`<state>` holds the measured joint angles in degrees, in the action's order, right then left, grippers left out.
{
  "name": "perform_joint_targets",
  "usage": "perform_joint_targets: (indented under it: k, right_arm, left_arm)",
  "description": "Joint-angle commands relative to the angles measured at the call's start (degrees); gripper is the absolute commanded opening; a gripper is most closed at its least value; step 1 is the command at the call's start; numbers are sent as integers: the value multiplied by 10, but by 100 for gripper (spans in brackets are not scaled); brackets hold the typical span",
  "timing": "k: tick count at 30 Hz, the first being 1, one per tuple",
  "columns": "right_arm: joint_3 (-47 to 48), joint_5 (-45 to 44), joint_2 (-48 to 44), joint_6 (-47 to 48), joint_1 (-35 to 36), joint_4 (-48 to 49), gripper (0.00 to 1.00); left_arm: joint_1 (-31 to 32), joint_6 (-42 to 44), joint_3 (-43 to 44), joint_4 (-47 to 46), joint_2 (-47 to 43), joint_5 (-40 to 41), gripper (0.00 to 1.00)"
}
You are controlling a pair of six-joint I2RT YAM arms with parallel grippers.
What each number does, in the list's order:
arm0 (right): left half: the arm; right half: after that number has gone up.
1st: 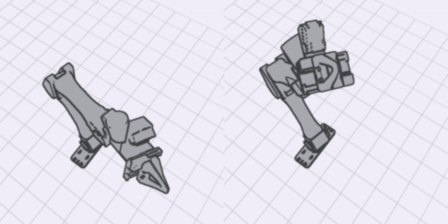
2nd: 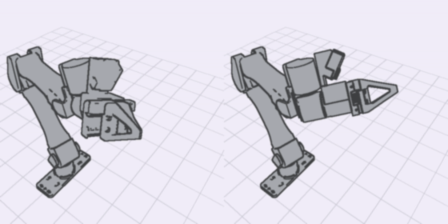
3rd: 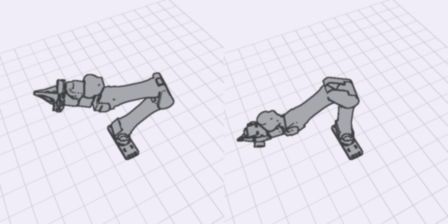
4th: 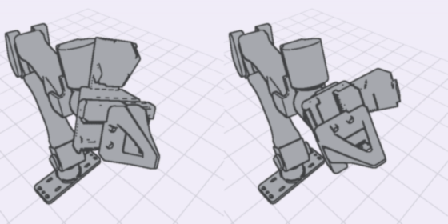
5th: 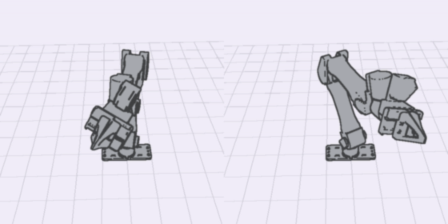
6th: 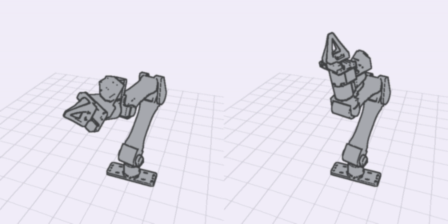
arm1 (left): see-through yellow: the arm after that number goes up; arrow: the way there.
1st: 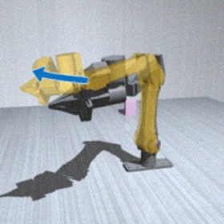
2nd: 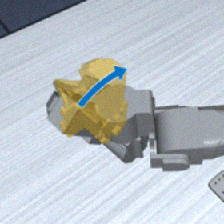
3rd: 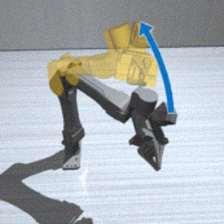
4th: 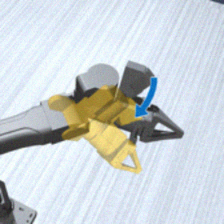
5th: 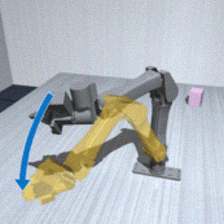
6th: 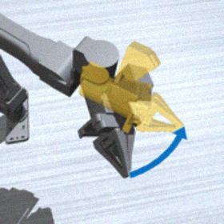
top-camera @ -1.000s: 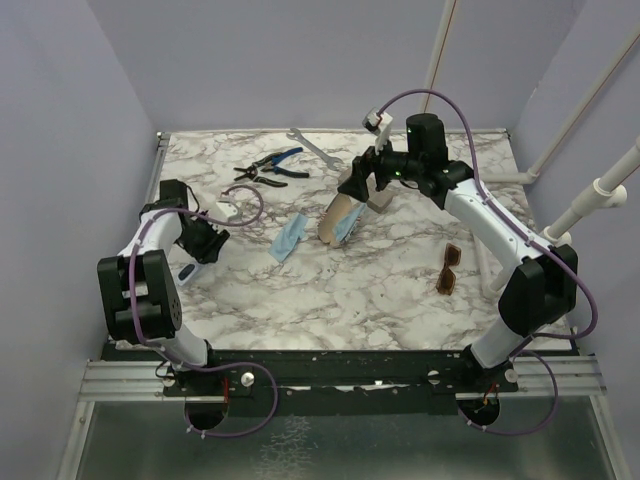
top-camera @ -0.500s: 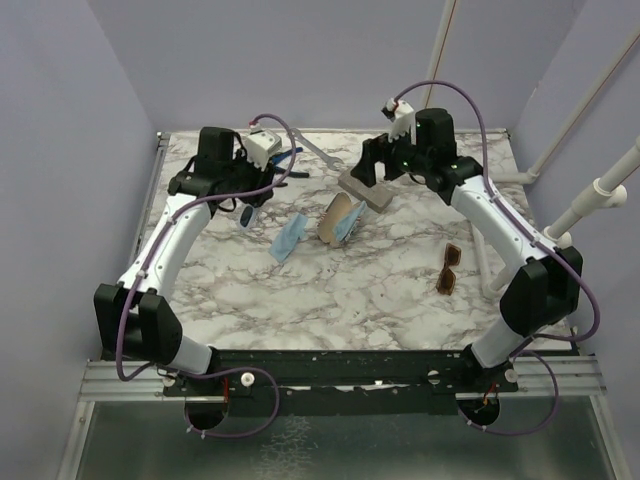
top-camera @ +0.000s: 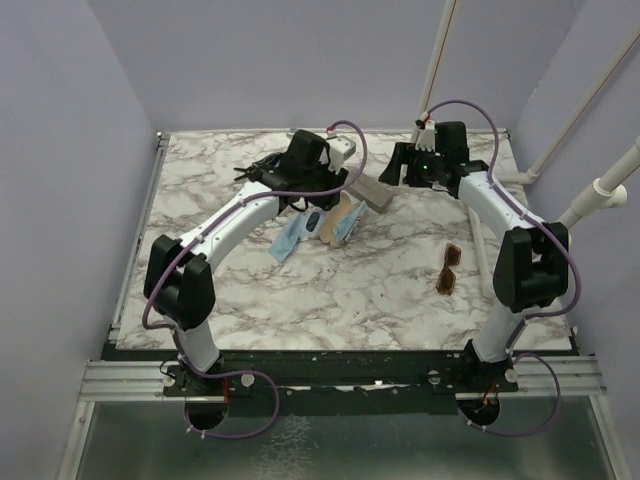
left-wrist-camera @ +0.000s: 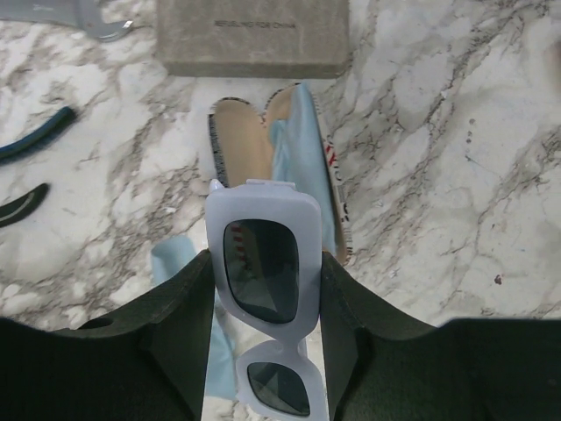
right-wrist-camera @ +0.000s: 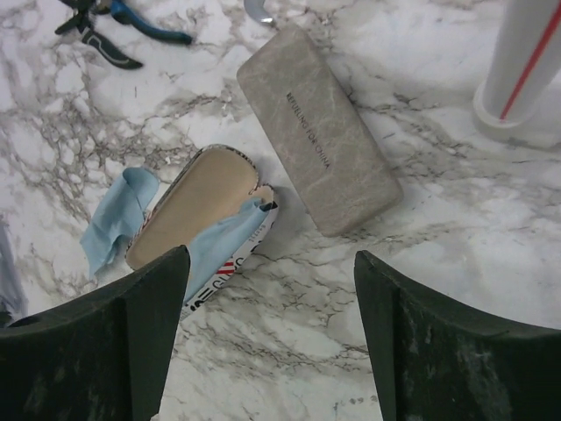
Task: Organize the sunglasses
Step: Place the sunglasses in the sunglasses case.
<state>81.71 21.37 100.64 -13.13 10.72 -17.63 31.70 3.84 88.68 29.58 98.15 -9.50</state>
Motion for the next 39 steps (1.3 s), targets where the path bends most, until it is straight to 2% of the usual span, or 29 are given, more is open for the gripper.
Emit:
perform_joint_targets:
  k: [1, 6, 10, 16, 21, 29, 35, 39]
  right_arm:
    - [2, 63, 31, -34, 4, -7, 79]
    - [-6, 88, 47, -43, 3, -1, 75]
    - [-13, 98, 57, -44, 4, -1, 70]
    - [-17, 100, 68, -36, 3, -9, 70]
    - [-16, 97, 69, -21, 3, -19, 70]
    - [-11, 98, 78, -21, 4, -25, 70]
    - [-12, 111, 89, -44, 4, -14, 68]
    - [-19, 130, 99, -67, 5, -4, 63]
  left_arm:
    - [35, -50, 47, -27, 55, 44, 0]
    - [61, -95, 117, -26, 137, 50, 0]
    - [63, -133, 142, -23, 187, 53, 0]
    - [63, -137, 180, -23, 241, 55, 0]
    - [60, -116, 189, -22, 254, 62, 0]
    - [41, -132, 186, -13, 270, 52, 0]
    - [40, -175, 180, -14, 284, 40, 0]
    - [38, -201, 182, -14, 293, 33, 0]
